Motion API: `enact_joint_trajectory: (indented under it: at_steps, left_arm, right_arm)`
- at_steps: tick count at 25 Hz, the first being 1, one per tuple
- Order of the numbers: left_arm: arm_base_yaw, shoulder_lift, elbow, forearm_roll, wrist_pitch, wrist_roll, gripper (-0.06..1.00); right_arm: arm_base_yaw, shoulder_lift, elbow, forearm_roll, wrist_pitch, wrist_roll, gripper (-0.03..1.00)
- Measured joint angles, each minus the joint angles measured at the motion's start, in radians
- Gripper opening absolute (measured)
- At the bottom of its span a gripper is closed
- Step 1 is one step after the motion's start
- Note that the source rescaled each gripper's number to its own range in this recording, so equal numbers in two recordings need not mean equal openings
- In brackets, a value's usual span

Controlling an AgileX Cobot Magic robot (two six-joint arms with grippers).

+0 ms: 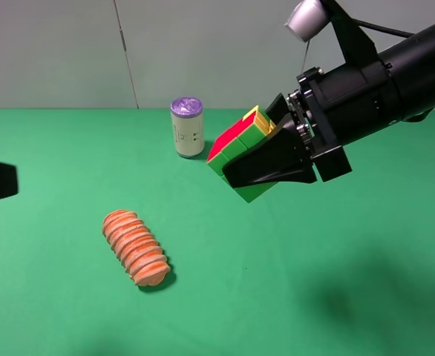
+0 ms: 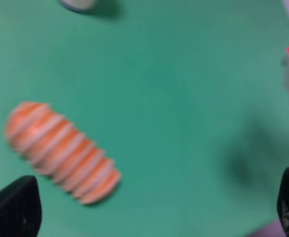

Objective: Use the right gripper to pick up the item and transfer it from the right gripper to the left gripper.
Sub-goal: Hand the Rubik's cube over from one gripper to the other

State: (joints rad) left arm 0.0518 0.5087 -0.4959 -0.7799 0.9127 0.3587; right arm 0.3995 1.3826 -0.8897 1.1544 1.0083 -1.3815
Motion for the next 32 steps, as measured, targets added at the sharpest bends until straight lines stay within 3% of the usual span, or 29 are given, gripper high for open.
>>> enact_joint_trajectory:
  at_steps: [11,23,32]
  left_arm:
    - [0.000,0.347,0.000,-0.471,0.053,0.357,0.87]
    - [-0.007,0.626,-0.001,-0.758,0.177,0.603,0.87]
    - [-0.166,0.796,-0.001,-0.932,0.189,0.749,0.87]
  right_arm:
    - [0.000,0.000,0.000,0.050,0.000,-0.065,0.02]
    - [0.000,0.000,0.000,0.104,0.009,-0.128,0.02]
    - [0.000,0.000,0.000,0.144,0.015,-0.157,0.02]
